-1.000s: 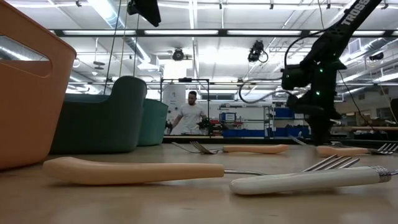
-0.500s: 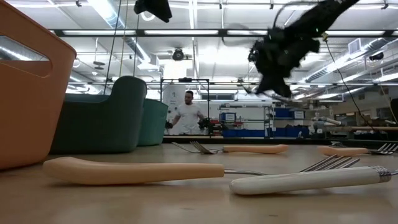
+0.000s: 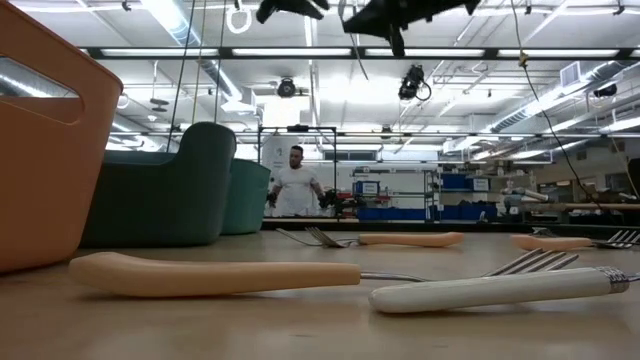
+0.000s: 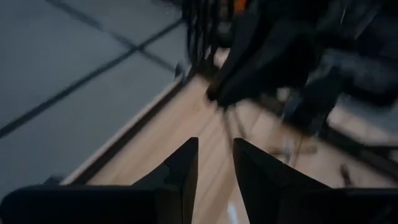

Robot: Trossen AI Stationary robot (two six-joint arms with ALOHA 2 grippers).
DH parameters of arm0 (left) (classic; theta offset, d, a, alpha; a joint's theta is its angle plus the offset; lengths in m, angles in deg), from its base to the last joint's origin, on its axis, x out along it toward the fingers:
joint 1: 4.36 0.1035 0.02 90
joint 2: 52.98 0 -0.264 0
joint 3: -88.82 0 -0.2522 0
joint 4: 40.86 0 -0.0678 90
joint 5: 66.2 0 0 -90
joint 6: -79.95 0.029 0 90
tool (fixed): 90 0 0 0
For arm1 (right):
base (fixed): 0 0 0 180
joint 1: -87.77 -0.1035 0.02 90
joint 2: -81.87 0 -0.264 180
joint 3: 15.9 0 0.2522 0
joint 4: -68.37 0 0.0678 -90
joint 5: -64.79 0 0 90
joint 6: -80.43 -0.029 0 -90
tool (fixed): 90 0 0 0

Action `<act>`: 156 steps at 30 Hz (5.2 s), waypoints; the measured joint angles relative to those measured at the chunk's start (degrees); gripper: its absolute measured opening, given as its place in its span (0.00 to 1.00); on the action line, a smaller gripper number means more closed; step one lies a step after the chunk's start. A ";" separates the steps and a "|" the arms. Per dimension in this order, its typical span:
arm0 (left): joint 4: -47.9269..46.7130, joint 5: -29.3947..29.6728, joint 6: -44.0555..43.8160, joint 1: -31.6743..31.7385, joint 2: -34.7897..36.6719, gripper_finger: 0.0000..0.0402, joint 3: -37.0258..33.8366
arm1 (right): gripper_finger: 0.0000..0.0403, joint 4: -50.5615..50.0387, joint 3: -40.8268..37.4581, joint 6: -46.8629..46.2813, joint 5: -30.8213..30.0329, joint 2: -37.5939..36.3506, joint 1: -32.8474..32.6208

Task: Sort silverware by color (type)
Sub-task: Put the black fork into the orange bin, then put the orange fork into the blue bin

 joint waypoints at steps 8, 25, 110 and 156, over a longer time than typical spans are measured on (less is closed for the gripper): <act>5.78 0.00 0.12 0.35 -0.98 0.27 0.02 | 0.03 -0.08 1.56 0.84 -3.33 0.22 -1.74; 9.28 -0.36 -0.50 2.52 -3.61 0.24 0.07 | 0.03 -0.56 1.59 1.04 -7.98 1.28 -5.14; -25.59 -30.45 -13.12 -42.16 5.40 0.26 -36.24 | 0.17 -16.13 1.56 -10.89 7.21 -1.81 -4.33; 11.86 -14.03 -12.82 -23.65 5.47 0.26 -36.20 | 0.31 -36.32 1.37 11.08 -0.87 35.73 -21.81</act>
